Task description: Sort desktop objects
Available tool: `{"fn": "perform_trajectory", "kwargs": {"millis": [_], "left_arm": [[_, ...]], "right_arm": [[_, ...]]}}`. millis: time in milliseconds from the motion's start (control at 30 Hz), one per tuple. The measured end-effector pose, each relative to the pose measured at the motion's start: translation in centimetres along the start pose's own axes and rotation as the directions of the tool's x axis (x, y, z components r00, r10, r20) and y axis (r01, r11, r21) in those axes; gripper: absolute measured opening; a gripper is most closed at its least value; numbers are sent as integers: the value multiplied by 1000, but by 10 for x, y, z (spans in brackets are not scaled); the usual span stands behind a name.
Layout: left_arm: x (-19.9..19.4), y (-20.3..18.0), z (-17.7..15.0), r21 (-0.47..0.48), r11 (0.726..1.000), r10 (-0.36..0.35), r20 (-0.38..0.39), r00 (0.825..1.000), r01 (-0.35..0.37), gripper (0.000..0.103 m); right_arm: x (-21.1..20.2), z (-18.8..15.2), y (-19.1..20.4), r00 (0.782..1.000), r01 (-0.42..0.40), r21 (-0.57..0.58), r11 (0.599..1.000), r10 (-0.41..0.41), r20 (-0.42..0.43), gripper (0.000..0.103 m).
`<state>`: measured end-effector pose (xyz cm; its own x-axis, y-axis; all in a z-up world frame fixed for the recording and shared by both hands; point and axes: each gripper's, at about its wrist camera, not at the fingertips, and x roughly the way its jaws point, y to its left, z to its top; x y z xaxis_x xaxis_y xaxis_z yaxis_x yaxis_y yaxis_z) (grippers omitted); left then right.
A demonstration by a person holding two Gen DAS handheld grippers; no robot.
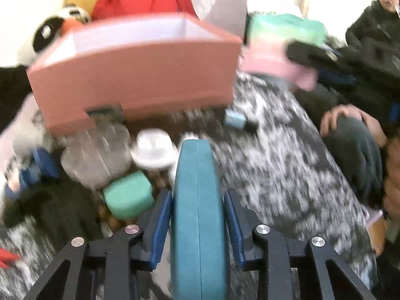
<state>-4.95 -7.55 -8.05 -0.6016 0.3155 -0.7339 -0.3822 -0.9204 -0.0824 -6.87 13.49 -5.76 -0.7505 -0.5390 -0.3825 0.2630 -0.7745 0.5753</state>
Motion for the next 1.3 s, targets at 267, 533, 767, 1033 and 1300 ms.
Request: {"fn": "perform_trajectory", "kwargs": {"millis": [267,533,767,1033,1300], "left_arm": [[-31,18,34,-38,999,-17,117,993,22,36],[-56,44,115,-40,999,34,287,957,-23,34],[-8,84,199,-171,981,149,340,929,-94,27],[54,130,200,-276,948,242,296,924,-159,59],[2,85,98,-139,972,229,370,900,-190,91]], "right_arm": [[-28,-2,1,999,23,14,1000,-23,26,17],[-9,51,20,998,47,-61,997,-44,45,17],[89,144,12,994,91,23,996,-89,-64,32],[48,76,-7,994,105,102,989,-106,-1,86],[-17,-38,-41,991,133,218,967,-133,-12,99]]}}
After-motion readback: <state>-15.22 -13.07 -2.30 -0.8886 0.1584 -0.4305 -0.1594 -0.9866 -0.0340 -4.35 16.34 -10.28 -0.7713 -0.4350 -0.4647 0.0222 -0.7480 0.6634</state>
